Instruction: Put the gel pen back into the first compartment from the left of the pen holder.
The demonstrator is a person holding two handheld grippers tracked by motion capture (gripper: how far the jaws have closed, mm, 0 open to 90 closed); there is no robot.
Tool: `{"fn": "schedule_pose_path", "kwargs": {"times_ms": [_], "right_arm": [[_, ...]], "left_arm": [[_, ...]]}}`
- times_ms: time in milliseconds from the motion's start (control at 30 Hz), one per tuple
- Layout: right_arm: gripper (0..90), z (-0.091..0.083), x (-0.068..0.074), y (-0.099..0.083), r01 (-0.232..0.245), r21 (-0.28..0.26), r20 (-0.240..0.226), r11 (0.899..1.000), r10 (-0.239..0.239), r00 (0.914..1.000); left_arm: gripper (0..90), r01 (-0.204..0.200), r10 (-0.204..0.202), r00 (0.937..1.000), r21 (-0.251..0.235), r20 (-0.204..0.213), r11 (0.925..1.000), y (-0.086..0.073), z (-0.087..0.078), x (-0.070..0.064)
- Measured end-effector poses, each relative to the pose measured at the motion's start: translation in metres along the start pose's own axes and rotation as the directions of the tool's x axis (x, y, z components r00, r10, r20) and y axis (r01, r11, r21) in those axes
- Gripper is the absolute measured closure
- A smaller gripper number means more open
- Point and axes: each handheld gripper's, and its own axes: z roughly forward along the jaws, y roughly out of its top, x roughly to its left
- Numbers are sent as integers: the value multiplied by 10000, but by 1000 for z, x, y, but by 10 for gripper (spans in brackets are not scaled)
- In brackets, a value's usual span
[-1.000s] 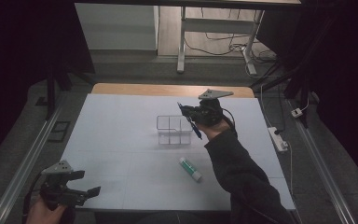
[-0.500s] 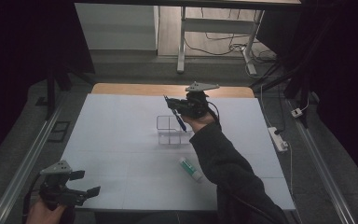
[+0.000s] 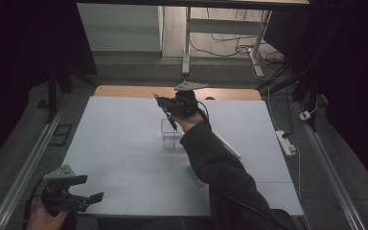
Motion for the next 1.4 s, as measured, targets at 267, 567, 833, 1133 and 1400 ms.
{"fn": "schedule_pose_path", "kwargs": {"times_ms": [267,567,833,1133,1400], "right_arm": [[801,18,4,-1,180,-91,223,9998,-178,9996],[800,28,5,-15,438,241,342,9987,-446,9984],[793,24,4,-31,241,684,379,9974,-267,9989],[643,16,0,-36,119,1074,542,9941,-178,9984],[431,-8,-2,-27,62,1417,591,9899,-147,9981]], "left_arm": [[41,-92,92,10000,32,-13,10000,0,0,-1],[41,-96,97,10000,41,-11,9999,0,0,-1],[41,-125,126,9999,65,-28,9999,0,1,-1],[41,-126,126,9999,80,-43,9999,1,1,-1],[41,-134,135,9999,90,-55,9999,1,1,-1]]}}
